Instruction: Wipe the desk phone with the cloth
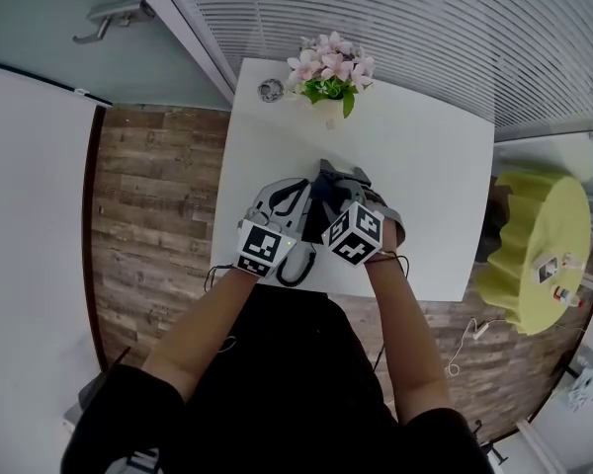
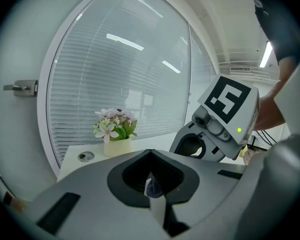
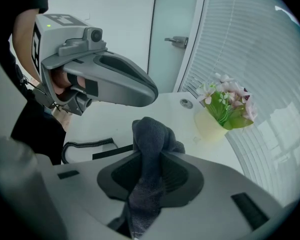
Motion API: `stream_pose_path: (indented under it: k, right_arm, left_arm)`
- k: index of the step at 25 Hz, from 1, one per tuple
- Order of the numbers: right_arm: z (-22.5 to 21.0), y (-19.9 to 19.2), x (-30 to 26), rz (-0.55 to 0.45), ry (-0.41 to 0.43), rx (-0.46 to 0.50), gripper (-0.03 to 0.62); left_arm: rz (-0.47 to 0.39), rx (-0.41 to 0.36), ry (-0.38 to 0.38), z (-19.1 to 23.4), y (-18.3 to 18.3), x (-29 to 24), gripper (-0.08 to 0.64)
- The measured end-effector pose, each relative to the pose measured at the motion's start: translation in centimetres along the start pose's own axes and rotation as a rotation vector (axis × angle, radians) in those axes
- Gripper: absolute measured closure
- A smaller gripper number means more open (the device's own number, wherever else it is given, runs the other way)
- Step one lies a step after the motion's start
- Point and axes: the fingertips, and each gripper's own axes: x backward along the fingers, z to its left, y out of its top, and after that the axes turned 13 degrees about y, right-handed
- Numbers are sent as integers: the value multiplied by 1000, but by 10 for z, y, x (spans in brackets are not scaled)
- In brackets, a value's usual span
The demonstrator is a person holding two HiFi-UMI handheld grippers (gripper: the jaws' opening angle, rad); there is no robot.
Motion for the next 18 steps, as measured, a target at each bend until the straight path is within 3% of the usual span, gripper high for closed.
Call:
stream_pose_path:
  k: [18]
  right_arm:
    - [64, -23, -28, 31, 80, 36, 485]
  left_arm:
    - [79, 17, 18, -27, -58, 27, 551]
